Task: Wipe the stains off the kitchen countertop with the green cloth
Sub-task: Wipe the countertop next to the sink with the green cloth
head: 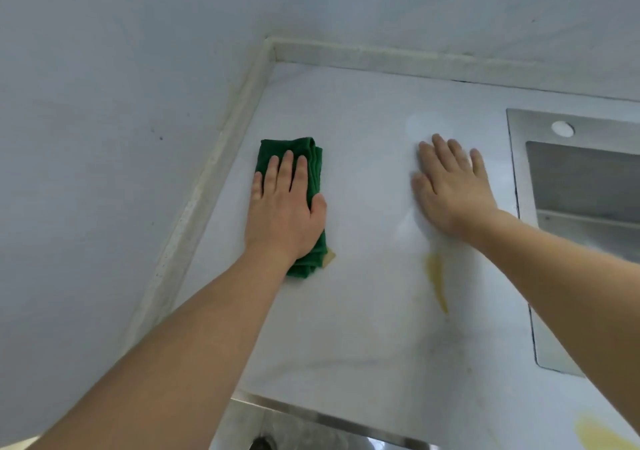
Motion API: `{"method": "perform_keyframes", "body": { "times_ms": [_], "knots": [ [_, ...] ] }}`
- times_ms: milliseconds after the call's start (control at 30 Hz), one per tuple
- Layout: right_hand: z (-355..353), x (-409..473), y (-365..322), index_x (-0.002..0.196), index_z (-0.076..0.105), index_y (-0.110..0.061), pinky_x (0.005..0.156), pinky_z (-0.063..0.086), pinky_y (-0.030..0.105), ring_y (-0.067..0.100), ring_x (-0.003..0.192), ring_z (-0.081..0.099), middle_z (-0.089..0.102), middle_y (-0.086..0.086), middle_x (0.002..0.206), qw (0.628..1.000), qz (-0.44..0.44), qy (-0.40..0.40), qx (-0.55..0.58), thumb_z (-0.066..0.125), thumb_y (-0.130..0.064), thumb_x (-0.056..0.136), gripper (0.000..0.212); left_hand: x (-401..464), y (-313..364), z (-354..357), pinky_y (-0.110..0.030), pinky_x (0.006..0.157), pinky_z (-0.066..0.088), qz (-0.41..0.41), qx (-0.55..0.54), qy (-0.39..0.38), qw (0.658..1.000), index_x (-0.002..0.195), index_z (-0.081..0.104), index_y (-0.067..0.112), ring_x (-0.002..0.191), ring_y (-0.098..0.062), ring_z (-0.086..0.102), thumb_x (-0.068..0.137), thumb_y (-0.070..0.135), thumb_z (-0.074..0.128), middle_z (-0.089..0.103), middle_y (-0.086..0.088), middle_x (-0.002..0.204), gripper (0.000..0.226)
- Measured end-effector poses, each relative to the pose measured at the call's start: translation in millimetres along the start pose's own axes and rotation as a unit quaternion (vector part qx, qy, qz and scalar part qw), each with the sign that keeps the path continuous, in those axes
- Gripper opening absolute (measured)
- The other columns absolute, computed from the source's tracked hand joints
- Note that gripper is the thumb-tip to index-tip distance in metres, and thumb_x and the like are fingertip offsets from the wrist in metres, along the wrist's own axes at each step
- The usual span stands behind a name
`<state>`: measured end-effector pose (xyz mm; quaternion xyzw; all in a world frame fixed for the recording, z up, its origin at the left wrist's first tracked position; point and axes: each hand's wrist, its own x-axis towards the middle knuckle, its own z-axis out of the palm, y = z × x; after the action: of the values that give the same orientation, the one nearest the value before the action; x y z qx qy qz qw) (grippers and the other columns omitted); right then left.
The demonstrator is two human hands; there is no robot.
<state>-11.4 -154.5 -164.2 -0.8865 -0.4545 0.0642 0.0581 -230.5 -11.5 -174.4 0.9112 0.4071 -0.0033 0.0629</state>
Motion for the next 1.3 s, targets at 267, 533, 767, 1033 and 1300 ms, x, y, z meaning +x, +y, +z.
{"method": "perform_keyframes", "body": {
  "times_ms": [267,533,767,1033,1300],
  "knots": [
    [14.6,4.0,17.1,0.155,0.001,-0.024,0.120,-0.007,0.043,0.016,0.149,-0.009,-0.006,-0.005,0.163,1.000,0.018,-0.011,0.001,0.012,-0.046,0.100,0.060,58.2,0.6,-0.9,-0.045,0.124,0.002,0.011,0.015,0.017,1.000,0.159,0.006,0.017,0.153,-0.022,0.001,0.098,0.046,0.018,0.005,-0.005,0.166,0.068],
    [6.8,0.8,13.0,0.155,0.006,-0.021,0.120,-0.005,0.045,0.021,0.149,-0.005,0.000,-0.001,0.163,1.000,0.010,-0.016,0.018,0.013,-0.041,0.101,0.058,-113.4,37.4,2.6,-0.048,0.124,0.003,0.015,-0.013,-0.018,1.000,0.158,0.009,0.011,0.153,-0.026,0.002,0.096,0.044,0.016,0.005,-0.010,0.166,0.071],
    [10.0,0.9,13.3,0.155,0.007,-0.020,0.120,-0.005,0.045,0.021,0.149,-0.004,0.001,0.000,0.163,1.000,0.010,-0.011,0.025,0.014,-0.039,0.101,0.058,-87.4,54.1,4.1,-0.047,0.124,0.001,0.008,-0.013,-0.024,1.000,0.159,0.007,0.015,0.153,-0.025,0.000,0.094,0.047,0.016,0.004,-0.008,0.166,0.073],
    [16.8,6.7,17.5,0.155,0.007,-0.022,0.120,-0.006,0.045,0.020,0.149,-0.005,0.000,-0.002,0.163,1.000,0.015,0.005,0.020,0.014,-0.040,0.101,0.058,50.3,89.0,6.8,-0.048,0.123,0.001,-0.023,-0.012,0.000,1.000,0.159,0.007,0.013,0.153,-0.026,0.000,0.099,0.045,0.020,0.004,-0.008,0.166,0.069],
    [7.4,4.2,16.0,0.155,0.006,-0.020,0.120,-0.005,0.047,0.021,0.149,-0.005,0.000,0.000,0.163,0.999,0.004,-0.018,0.031,0.013,-0.039,0.100,0.059,-145.8,105.0,13.5,-0.052,0.122,0.009,0.040,-0.037,-0.018,0.998,0.158,0.014,0.010,0.153,-0.027,0.004,0.094,0.043,0.024,0.007,-0.011,0.166,0.072]
  ]
}}
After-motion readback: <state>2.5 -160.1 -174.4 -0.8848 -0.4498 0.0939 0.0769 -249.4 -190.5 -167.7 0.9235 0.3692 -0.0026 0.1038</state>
